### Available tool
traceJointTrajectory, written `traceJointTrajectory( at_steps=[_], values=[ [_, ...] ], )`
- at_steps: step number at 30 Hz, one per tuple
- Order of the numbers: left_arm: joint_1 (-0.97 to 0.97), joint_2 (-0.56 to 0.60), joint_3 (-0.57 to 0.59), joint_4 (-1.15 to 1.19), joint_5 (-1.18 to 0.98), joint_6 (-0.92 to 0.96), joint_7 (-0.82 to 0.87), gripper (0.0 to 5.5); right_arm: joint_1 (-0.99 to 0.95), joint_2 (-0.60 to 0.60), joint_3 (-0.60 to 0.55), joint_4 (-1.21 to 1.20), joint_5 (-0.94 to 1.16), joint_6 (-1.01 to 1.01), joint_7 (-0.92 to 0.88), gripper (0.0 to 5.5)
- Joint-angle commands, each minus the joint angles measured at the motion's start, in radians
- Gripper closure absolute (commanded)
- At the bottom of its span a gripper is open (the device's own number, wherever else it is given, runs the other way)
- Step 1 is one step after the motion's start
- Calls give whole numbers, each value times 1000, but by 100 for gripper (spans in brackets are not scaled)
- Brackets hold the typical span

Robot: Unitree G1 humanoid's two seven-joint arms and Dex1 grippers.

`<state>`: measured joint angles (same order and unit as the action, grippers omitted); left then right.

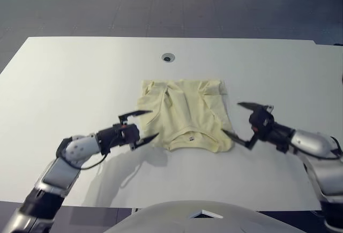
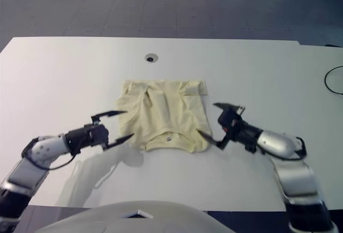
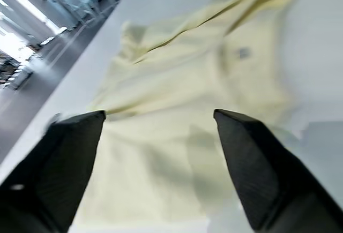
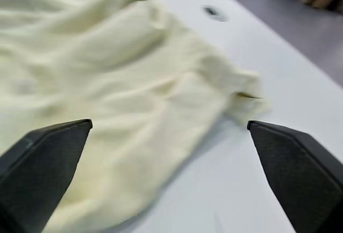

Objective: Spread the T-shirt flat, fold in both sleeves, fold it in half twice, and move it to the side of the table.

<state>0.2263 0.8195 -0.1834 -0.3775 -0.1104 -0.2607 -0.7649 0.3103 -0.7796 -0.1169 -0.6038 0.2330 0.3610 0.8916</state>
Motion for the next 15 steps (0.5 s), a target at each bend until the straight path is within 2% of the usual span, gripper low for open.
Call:
traceJointTrajectory(
  at_steps=[1,4,10,15],
  values=[
    [46,57,2,-159,65,109,-33,175,115,-122,-58,-161,22,7,107,10],
    [38,46,-24,-154,152,134,-25,119,135,-152,-17,-140,-55,-45,102,10],
    [-7,-21,-94,-86,241,147,-17,20,84,-126,89,-64,-163,-84,42,106],
    [-34,-73,-136,-2,291,145,6,100,39,-95,149,-5,-182,-77,10,193]
  ],
)
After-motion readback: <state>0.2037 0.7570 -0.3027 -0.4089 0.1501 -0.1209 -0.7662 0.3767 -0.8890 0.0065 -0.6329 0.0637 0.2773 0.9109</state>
